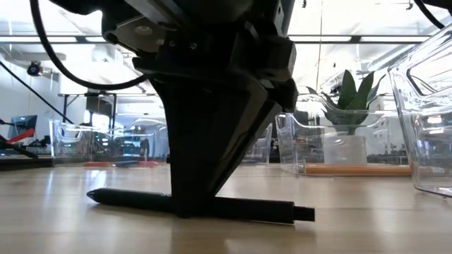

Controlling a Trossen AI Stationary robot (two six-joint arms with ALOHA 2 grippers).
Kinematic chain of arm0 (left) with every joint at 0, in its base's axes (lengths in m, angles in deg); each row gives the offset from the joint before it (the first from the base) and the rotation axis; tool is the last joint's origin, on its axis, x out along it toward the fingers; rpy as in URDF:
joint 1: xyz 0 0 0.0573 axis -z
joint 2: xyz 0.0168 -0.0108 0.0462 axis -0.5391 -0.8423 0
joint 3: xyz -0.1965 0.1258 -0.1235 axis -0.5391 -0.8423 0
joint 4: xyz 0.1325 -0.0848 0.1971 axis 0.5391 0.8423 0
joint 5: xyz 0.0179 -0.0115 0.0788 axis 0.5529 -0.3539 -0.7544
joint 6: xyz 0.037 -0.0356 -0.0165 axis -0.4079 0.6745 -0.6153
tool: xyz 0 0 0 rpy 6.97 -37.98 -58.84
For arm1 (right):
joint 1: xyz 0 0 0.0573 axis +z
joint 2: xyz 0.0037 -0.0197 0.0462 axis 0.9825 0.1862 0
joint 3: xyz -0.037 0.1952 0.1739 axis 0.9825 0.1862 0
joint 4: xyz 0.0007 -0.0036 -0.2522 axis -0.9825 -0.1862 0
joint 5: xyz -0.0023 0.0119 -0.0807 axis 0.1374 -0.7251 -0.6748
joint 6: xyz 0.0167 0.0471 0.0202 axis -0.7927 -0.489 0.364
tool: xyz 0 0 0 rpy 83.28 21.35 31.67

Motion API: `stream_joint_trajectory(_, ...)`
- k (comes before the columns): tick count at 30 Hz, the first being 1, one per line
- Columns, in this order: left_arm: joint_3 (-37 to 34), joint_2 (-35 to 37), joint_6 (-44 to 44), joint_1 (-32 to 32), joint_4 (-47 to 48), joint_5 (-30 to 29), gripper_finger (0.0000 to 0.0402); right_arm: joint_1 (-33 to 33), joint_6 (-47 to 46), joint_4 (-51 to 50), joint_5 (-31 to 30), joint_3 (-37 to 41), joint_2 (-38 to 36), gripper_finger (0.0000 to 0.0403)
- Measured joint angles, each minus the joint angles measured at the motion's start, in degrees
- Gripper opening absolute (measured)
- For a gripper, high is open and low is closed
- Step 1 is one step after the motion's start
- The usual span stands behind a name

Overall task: Sort crayons/erasers/pens/pencils in bins
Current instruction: Put the black pen into the bottom transparent bin

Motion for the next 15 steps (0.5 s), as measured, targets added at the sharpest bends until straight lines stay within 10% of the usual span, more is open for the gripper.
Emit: stream_joint_trajectory(15,0.0,0.0,-0.4,0.0,0.0,0.2,0.0141,-0.8,14.5,-11.1,-8.2,0.4,-15.6,0.0022)
